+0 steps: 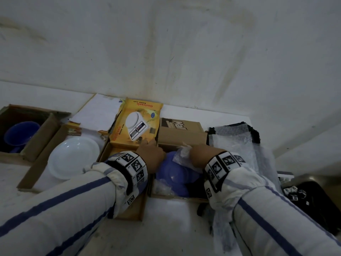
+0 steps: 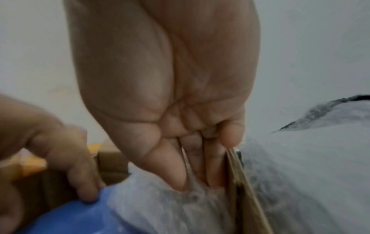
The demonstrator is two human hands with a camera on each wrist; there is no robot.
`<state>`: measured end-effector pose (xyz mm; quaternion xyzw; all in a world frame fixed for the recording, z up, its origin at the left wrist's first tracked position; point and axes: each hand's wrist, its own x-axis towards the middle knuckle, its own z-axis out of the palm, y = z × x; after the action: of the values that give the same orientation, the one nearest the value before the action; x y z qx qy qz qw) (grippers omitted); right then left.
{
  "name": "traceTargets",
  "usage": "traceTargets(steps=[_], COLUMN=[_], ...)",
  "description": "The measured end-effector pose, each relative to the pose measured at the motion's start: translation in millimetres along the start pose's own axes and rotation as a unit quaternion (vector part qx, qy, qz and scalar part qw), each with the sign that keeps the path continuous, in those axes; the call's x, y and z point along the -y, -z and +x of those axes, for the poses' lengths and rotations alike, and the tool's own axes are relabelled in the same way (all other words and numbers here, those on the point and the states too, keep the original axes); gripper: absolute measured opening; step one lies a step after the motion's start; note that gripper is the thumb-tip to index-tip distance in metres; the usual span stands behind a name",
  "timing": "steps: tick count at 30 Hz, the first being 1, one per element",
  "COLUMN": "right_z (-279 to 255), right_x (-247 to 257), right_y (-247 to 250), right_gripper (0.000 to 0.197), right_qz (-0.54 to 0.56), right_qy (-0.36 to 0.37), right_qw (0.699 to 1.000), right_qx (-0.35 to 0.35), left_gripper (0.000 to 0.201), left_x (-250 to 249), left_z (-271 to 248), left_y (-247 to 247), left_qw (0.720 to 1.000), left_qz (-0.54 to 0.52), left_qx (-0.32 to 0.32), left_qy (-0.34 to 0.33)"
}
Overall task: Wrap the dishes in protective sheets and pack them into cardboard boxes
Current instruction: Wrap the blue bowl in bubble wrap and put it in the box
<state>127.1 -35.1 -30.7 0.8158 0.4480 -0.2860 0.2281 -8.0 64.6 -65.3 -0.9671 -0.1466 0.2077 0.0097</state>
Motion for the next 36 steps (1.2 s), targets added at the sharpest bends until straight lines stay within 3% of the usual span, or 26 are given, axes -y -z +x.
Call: traceTargets(steps=[4, 9, 17, 19, 22, 23, 29, 33, 36], right_z=[-6.7, 2.0, -4.0, -3.9, -0.6, -0.8, 10.4, 5.4, -0.7], right_x=[1.7, 11.8, -1.8, -5.2, -11.5, -10.4, 3.3, 5.6, 1.2], right_y=[9.2, -2.8, -2.0, -3.0, -2.2, -2.6, -8.1, -7.5, -4.2], right_gripper=[0.037, 0.038, 0.036, 0.037, 0.032, 0.031, 0.041, 0.046, 0.045], right_qz=[0.021, 0.022, 0.032, 0.047, 0.133, 0.154, 0.053, 0.029, 0.08], right_qy=[-0.009, -0.002, 0.028, 0.031, 0.029, 0.033, 0.044, 0.039, 0.038], right_qw=[0.999, 0.999, 0.998, 0.998, 0.983, 0.979, 0.997, 0.999, 0.995], right_qx=[-0.038, 0.028, 0.051, 0.009, -0.127, -0.131, -0.023, -0.01, -0.047], left_gripper=[0.037, 0.038, 0.037, 0.036, 0.035, 0.036, 0.037, 0.036, 0.034], left_x=[0.3, 0.3, -1.7, -2.3, -1.7, -1.7, -2.0, -1.6, -2.0], left_z=[0.2, 0.8, -0.5, -1.1, -1.4, -1.3, 0.9, 1.7, 1.1], left_y=[0.8, 1.8, 0.5, -0.3, 0.0, 0.2, -0.9, -0.1, 0.2], left_qw=[1.0, 1.0, 1.0, 1.0, 1.0, 1.0, 1.0, 1.0, 1.0], left_qz=[-0.016, -0.006, -0.002, 0.0, -0.005, -0.008, 0.001, -0.003, -0.005], left_qx=[0.013, 0.013, 0.0, -0.002, 0.002, 0.006, 0.016, 0.013, 0.013], left_qy=[-0.002, 0.002, 0.009, 0.01, 0.006, 0.004, 0.0, 0.004, -0.001])
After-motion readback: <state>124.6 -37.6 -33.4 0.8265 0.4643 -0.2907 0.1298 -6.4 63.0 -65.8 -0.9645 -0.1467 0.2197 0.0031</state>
